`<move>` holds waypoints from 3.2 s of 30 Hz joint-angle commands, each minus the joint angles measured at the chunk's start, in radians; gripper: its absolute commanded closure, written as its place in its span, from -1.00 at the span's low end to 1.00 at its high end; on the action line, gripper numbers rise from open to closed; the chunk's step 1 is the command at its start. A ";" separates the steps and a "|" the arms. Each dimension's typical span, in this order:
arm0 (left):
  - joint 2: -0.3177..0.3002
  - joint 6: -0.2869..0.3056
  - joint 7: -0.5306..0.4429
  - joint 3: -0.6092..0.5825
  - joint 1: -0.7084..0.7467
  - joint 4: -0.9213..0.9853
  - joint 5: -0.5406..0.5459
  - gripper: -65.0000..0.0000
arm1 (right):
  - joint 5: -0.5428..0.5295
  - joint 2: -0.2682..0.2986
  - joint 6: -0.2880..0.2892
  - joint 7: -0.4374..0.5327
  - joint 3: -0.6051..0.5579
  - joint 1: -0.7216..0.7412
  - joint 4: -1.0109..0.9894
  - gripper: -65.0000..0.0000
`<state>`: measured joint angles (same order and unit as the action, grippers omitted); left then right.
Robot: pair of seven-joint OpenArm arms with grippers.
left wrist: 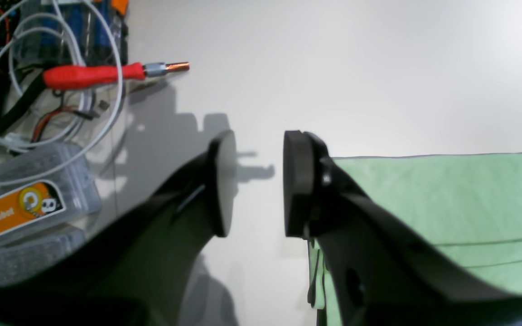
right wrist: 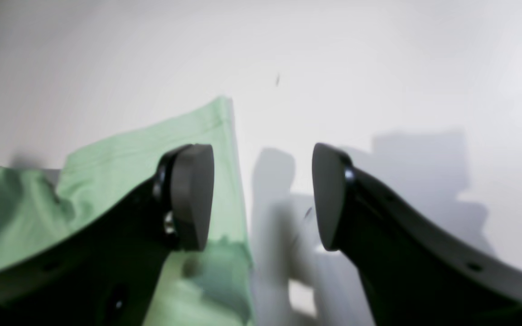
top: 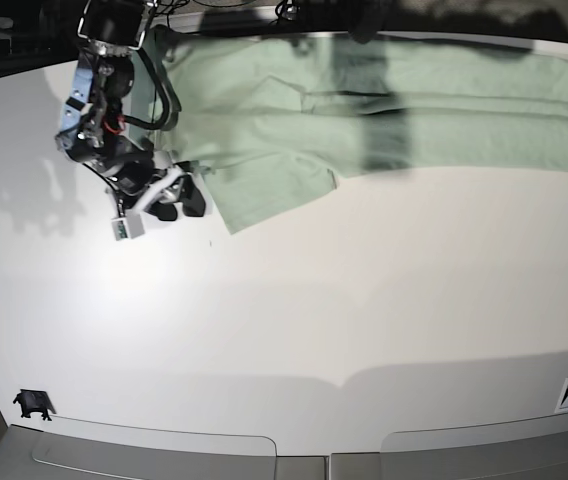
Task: Fold the T-shirt properly
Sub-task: 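Release the shirt and lower the right gripper onto the hem flap, then fold the hem flap over the shirt body with the right gripper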
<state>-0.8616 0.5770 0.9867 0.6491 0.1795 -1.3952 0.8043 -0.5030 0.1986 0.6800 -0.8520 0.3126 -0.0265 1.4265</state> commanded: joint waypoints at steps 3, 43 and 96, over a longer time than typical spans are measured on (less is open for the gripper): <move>-0.030 -0.001 -0.023 0.012 -0.011 -0.011 0.008 0.50 | -0.016 0.009 -0.016 0.026 -0.062 0.058 -0.066 -0.01; -0.031 -0.001 -0.019 0.012 -0.011 -0.011 0.008 0.50 | -0.500 0.000 0.018 -0.380 -0.170 -0.021 0.259 1.00; -0.018 -0.013 -0.100 0.013 -0.011 0.040 -0.027 0.21 | -0.369 -0.176 0.018 -0.377 -0.174 -0.407 0.640 0.29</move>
<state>-0.8528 0.5716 0.9070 0.6495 0.1768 -1.3468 0.7662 -0.8280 0.0219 0.6930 -1.2438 0.1390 -0.4385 2.0487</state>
